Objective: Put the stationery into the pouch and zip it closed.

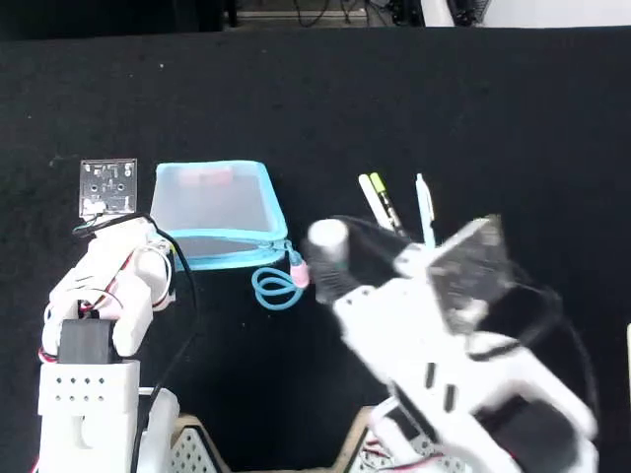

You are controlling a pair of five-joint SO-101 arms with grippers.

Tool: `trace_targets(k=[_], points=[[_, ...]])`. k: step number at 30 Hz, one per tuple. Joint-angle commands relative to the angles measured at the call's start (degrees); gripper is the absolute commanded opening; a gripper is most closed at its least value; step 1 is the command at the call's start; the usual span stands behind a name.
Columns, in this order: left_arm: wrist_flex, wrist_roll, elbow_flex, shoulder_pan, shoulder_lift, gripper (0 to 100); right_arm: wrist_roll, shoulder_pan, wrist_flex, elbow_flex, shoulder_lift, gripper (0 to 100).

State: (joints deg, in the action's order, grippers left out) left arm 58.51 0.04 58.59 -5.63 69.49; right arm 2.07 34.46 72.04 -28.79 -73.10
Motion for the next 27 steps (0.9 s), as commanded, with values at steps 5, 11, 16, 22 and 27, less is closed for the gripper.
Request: trace_targets(k=[5,11,16,22,27], points=[[-0.7,0.7,-0.6,0.2,0.6,3,-0.6,11.3,-26.8,-17.6,-2.6,1.1],[-0.7,0.7,-0.6,0.2,0.6,3,-0.5,11.8,-43.2,-28.4,-3.3,1.1],[-0.7,0.7,-0.6,0.2,0.6,3,-0.5,11.7,-55.7,-35.1,-2.9,1.1],[-0.7,0.7,-0.6,0.2,0.6,3,11.1,11.6,-72.0,-49.5,-2.8,1.1],[-0.8,0.7,-0.6,0.2,0.6,3,26.8,11.6,-86.7,-62.2,-3.3,1.1]])
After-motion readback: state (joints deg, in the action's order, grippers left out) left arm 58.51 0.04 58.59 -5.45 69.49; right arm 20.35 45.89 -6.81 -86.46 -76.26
